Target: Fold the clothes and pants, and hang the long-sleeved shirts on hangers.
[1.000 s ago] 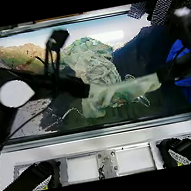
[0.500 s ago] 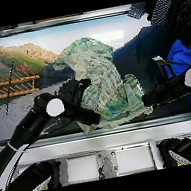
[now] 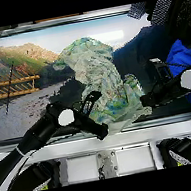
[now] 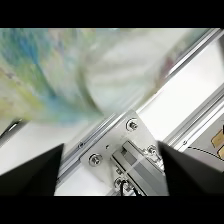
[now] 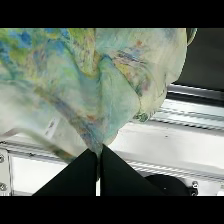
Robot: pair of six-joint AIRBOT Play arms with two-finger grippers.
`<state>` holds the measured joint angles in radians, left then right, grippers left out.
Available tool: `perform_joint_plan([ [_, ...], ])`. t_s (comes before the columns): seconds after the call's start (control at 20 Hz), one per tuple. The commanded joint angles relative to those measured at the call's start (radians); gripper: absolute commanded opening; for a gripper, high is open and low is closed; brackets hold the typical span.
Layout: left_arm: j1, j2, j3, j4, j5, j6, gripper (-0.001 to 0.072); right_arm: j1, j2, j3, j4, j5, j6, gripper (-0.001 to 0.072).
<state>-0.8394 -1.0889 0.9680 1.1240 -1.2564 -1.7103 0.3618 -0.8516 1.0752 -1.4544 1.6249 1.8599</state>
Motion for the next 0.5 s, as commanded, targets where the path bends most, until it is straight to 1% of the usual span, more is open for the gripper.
perform_joint_plan([
  [0.0,-0.004,0.001,0.045,0.007,0.003,0.001,0.0668,0.001,-0.001,0.0,0.001,-0.002,0.0,0.0013],
  [0.05,-0.003,0.001,0.072,0.02,0.004,0.001,0.0668,0.001,-0.001,0.0,0.0,-0.002,0.0,0.0013],
  [0.15,0.001,0.001,0.132,0.097,0.001,0.001,0.0668,0.001,-0.001,0.0,0.0,-0.002,-0.001,0.0014],
  [0.25,0.037,0.001,0.18,0.145,-0.006,0.002,0.0669,0.001,0.0,0.0,0.0,-0.001,-0.001,0.0015],
  [0.35,0.12,0.001,0.212,0.142,-0.033,0.005,0.067,0.001,-0.001,0.0,0.0,-0.002,-0.001,0.0014],
  [0.45,0.227,0.001,0.228,0.142,-0.069,0.045,0.0669,0.001,-0.001,0.0,0.0,-0.002,-0.001,0.0015],
])
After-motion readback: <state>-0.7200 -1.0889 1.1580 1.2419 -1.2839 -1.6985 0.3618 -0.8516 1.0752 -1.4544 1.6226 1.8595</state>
